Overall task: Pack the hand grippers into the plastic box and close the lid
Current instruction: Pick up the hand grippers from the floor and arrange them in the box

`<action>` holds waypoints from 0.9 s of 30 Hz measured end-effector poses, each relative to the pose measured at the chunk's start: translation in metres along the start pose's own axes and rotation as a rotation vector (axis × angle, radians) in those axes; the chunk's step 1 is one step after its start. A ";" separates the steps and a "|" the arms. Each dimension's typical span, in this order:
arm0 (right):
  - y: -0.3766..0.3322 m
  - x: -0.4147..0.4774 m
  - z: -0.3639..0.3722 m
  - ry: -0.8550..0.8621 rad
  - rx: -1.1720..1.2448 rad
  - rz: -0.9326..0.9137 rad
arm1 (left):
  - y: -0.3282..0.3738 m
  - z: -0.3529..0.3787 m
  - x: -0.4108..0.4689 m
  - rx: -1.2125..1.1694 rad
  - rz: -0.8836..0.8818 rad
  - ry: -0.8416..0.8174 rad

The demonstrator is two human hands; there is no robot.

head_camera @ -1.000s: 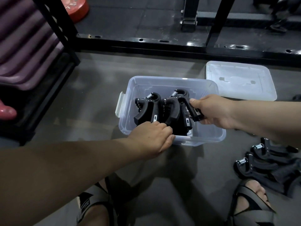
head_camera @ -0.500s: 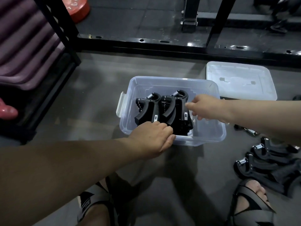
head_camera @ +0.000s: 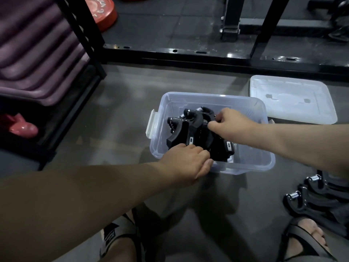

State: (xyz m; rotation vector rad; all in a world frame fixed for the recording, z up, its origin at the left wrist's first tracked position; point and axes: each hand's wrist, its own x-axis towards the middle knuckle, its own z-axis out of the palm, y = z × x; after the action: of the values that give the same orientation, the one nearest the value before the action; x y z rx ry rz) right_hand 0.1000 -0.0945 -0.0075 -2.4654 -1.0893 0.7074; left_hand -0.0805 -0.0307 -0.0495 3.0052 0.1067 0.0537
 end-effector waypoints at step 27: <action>-0.058 -0.004 0.050 -0.150 -0.254 -0.088 | -0.049 0.003 -0.053 -0.004 -0.190 0.261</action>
State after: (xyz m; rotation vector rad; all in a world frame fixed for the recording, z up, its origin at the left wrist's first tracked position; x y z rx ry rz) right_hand 0.0350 -0.0548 -0.0181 -2.5859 -1.4130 0.7801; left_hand -0.1362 0.0133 -0.0608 2.9524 0.4161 0.4247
